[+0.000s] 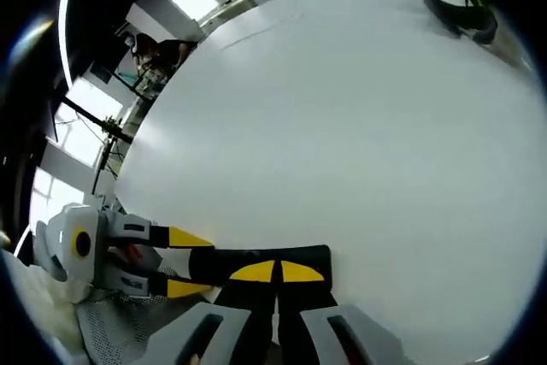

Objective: Press the specified remote control buttons in sequence, fully releasing each button before pressing the next.

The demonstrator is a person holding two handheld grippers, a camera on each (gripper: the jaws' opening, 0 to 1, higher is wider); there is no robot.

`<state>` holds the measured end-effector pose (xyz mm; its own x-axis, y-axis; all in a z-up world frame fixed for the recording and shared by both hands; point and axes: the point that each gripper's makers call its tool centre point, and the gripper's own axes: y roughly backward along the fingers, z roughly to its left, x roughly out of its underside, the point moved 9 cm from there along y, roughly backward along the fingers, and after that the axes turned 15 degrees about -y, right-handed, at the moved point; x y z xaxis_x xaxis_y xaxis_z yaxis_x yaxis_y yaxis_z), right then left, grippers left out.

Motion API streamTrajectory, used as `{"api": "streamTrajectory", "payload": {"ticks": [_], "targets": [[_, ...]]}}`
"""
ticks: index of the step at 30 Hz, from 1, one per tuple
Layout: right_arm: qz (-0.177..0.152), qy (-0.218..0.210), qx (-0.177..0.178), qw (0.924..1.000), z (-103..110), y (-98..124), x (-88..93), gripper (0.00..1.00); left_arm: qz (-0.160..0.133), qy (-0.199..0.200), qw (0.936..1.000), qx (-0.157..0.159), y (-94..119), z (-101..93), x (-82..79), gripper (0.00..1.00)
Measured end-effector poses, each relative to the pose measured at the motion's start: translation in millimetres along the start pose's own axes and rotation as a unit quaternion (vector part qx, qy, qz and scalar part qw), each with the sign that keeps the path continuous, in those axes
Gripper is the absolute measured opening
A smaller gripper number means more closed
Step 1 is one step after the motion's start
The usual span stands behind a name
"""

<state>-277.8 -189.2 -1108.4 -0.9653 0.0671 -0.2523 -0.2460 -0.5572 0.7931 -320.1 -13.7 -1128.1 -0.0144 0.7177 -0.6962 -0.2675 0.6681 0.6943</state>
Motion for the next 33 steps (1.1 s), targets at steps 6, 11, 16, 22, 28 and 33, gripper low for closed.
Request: {"api": "streamTrajectory", "payload": {"ticks": [6, 11, 16, 22, 28, 33], "targets": [[0.008, 0.018, -0.004, 0.9998, 4.1, -3.2, 1.3, 0.0, -0.002, -0.003, 1.0, 0.002, -0.5, -0.8, -1.2, 0.24], [0.007, 0.025, -0.007, 0.9996, 5.2, -4.0, 1.2, 0.0, -0.003, -0.005, 1.0, 0.003, -0.7, -1.3, -1.3, 0.24], [0.009, 0.028, -0.006, 0.9995, 4.7, -4.9, 1.9, 0.0, -0.003, -0.005, 1.0, 0.004, -0.7, -1.4, -1.2, 0.24], [0.004, 0.019, -0.007, 0.9998, 3.7, -5.3, 2.2, 0.0, -0.003, -0.005, 1.0, 0.004, -0.9, -1.2, -0.9, 0.24], [0.0, 0.059, 0.002, 0.9982, 7.0, -6.0, 4.2, 0.0, -0.003, -0.005, 1.0, 0.004, -1.3, -1.1, -0.7, 0.24], [-0.003, 0.056, 0.0, 0.9984, 5.3, -6.5, 3.7, 0.0, -0.003, -0.005, 1.0, 0.003, -1.4, -1.2, -0.8, 0.24]]}}
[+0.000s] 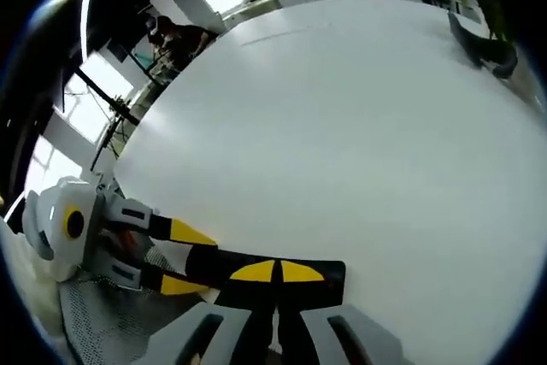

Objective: Press the specified remote control buttons in sequence, fully releasing each button before pressing the next.

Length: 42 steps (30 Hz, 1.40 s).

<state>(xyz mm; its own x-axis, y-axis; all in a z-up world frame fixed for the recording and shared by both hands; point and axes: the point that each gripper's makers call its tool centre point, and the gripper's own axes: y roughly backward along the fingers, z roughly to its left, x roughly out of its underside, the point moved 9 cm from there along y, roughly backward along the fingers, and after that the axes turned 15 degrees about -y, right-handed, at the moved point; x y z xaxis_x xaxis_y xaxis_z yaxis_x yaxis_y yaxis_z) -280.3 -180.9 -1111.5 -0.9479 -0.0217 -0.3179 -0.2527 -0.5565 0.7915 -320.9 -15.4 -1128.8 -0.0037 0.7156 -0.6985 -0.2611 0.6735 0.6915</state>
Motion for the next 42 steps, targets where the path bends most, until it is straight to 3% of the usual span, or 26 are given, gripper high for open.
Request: {"api": "streamTrajectory", "payload": {"ticks": [14, 21, 36, 42], "targets": [[-0.003, 0.024, 0.009, 0.9997, 3.0, -0.3, 1.0, 0.0, 0.001, 0.002, 1.0, -0.002, -0.3, -0.2, -0.1, 0.24], [0.0, 0.005, 0.001, 1.0, 0.4, 0.4, -0.5, 0.0, 0.001, 0.002, 1.0, -0.002, -0.6, -0.3, -0.3, 0.24], [0.012, 0.006, 0.013, 0.9998, 0.8, 4.0, 0.7, 0.0, 0.003, 0.002, 1.0, -0.002, -0.6, -0.2, -0.7, 0.24], [0.021, -0.023, -0.01, 0.9995, 2.7, 7.0, 0.8, 0.0, 0.002, 0.002, 1.0, -0.001, -0.7, -0.2, -0.7, 0.24]]}}
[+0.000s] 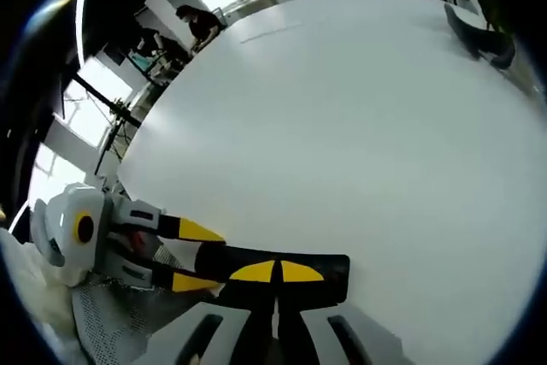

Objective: Press the specified remote control buttons in sequence, fully releasing each button before pressing the next.

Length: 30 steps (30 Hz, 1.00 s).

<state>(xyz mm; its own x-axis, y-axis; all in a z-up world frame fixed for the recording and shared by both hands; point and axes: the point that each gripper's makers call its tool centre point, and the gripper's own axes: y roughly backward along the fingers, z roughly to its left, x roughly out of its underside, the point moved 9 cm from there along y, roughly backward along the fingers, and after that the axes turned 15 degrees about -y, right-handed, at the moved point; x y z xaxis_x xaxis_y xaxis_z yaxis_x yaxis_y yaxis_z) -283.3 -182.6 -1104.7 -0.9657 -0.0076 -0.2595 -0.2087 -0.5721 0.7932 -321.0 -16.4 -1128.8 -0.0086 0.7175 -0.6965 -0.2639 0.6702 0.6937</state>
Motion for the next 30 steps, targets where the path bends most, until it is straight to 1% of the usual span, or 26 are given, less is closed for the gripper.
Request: {"api": "streamTrajectory", "payload": {"ticks": [2, 8, 11, 16, 20, 24, 30], "targets": [[0.007, -0.004, -0.001, 1.0, 0.0, -1.2, 0.7, 0.0, 0.0, 0.0, 1.0, 0.0, 0.0, 0.0, 0.0, 0.24], [0.017, 0.003, -0.005, 0.9998, 3.3, -1.7, 3.2, 0.0, -0.001, 0.0, 1.0, 0.0, 0.0, -0.1, -0.1, 0.24], [0.028, 0.011, 0.005, 0.9995, 2.0, -4.3, 5.1, 0.0, -0.002, 0.0, 1.0, 0.0, -0.2, 0.0, -0.1, 0.24], [0.027, 0.026, 0.008, 0.9992, 3.4, -4.4, 5.3, 0.0, -0.003, 0.0, 1.0, -0.001, -0.2, -0.1, 0.2, 0.24], [0.028, 0.049, 0.017, 0.9983, 5.4, -5.5, 6.8, 0.0, -0.003, 0.0, 1.0, -0.001, -0.2, -0.1, 0.3, 0.25], [0.027, 0.107, 0.03, 0.9934, 8.7, -5.9, 8.7, 0.0, -0.004, 0.0, 1.0, -0.001, -0.5, -0.2, 0.2, 0.25], [0.024, 0.118, 0.03, 0.9922, 7.6, -6.1, 9.5, 0.0, -0.005, 0.0, 1.0, -0.001, -0.9, -0.1, 0.0, 0.25]]}}
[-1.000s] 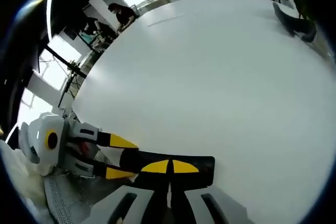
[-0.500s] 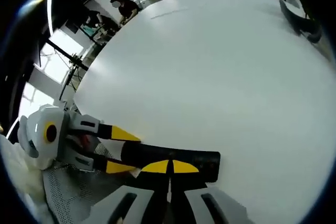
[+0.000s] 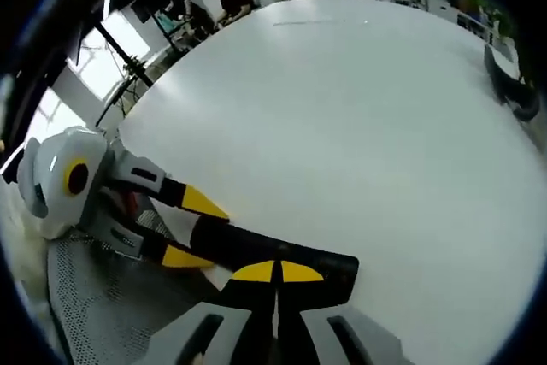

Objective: Press the specified remote control buttons in sequence, fully releasing each button before pressing the next.

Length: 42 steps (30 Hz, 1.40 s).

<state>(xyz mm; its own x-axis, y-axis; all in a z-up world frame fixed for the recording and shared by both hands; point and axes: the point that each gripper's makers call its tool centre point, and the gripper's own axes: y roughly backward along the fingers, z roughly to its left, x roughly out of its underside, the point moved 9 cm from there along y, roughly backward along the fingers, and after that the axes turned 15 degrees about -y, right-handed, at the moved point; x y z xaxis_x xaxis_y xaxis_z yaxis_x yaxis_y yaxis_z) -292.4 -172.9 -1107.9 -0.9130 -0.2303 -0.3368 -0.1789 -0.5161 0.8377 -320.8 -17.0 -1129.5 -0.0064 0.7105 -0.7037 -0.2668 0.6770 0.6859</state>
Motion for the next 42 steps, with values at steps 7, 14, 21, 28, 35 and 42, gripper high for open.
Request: {"api": "streamTrajectory", "payload": {"ticks": [7, 14, 21, 28, 35, 42], "targets": [[-0.002, -0.007, -0.001, 1.0, -0.9, 0.4, -0.1, 0.0, 0.0, 0.0, 1.0, -0.001, -0.2, 0.0, -0.3, 0.25], [-0.001, -0.037, -0.009, 0.9993, -2.6, 2.0, -1.3, 0.0, 0.0, 0.001, 1.0, -0.001, -0.3, -0.1, -0.5, 0.25], [0.011, -0.052, -0.004, 0.9986, -1.8, 4.7, -0.2, 0.0, 0.0, 0.0, 1.0, -0.001, -0.5, 0.1, -0.4, 0.25], [0.02, -0.065, 0.014, 0.9976, -6.7, 7.4, 1.4, 0.0, 0.0, 0.0, 1.0, -0.001, -0.3, 0.2, -0.4, 0.25], [0.028, -0.073, 0.022, 0.9967, -7.2, 8.9, 2.9, 0.0, 0.0, 0.0, 1.0, -0.001, -0.2, 0.2, -0.4, 0.25], [0.029, -0.07, 0.028, 0.9968, -7.6, 9.5, 2.7, 0.0, 0.0, -0.001, 1.0, 0.0, 0.0, 0.0, -0.5, 0.25]]}}
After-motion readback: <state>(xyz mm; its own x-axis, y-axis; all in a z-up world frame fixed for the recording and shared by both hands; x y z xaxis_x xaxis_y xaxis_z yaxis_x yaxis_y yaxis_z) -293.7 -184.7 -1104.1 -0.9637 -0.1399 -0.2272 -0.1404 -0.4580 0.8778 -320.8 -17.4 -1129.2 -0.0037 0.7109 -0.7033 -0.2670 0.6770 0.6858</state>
